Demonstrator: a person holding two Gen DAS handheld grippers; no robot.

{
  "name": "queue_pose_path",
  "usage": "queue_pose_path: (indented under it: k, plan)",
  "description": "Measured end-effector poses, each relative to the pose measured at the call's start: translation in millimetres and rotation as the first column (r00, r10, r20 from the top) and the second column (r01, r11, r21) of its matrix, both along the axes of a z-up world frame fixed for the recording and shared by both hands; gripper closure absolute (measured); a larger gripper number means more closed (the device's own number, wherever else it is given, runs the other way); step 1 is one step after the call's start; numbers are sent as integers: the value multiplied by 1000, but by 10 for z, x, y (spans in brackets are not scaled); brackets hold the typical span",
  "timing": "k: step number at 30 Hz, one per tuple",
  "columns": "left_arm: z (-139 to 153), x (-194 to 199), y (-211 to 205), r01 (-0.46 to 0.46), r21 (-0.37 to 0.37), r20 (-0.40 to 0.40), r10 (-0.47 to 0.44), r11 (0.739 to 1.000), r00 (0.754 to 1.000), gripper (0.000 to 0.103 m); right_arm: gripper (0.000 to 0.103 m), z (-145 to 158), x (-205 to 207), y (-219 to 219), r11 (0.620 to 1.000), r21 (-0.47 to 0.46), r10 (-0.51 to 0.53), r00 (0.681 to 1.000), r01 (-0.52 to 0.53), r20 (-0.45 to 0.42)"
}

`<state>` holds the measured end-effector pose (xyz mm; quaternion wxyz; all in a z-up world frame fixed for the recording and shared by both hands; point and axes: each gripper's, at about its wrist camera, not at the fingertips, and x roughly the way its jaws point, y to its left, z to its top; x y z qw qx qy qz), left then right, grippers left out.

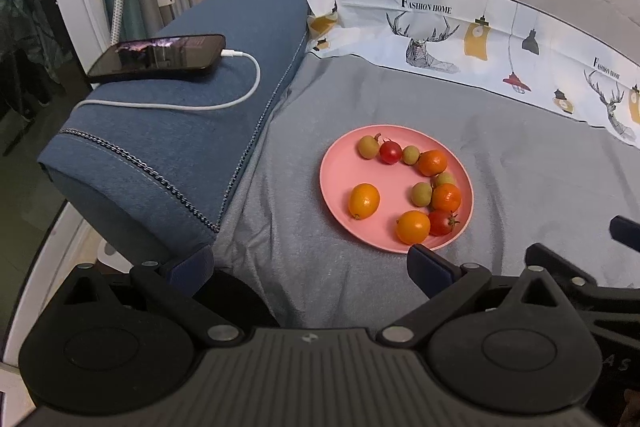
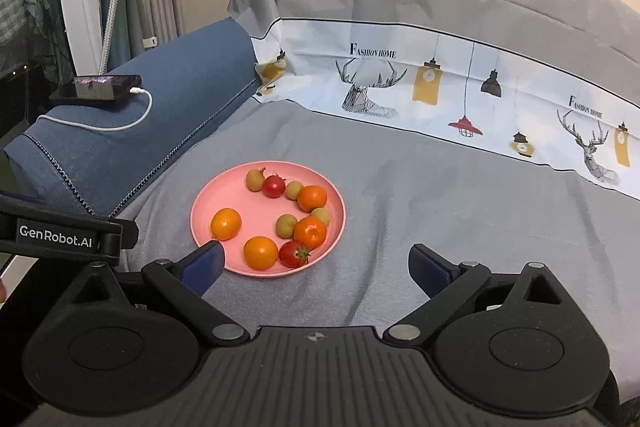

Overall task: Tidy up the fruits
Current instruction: 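Withdraw both open grippers from the pink plate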

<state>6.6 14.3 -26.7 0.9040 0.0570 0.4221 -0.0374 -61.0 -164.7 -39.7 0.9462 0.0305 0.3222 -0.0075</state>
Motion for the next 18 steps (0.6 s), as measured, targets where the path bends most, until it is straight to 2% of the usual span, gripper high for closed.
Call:
queue_pose_path:
  k: [4, 9, 18]
  plan:
    - [18, -70, -42, -11, 63, 33, 9, 998, 999, 0, 5, 28, -40, -10, 1000, 0, -6, 1000, 6, 13]
    - [35, -93, -39, 6, 57, 36, -8, 998, 999, 0, 4, 41, -63, -5, 1000, 1, -4, 1000, 4, 22]
    - [32, -92, -31, -19, 71, 50, 16, 997, 999, 0, 3, 37, -78, -9, 1000, 10, 3, 1000, -4, 29]
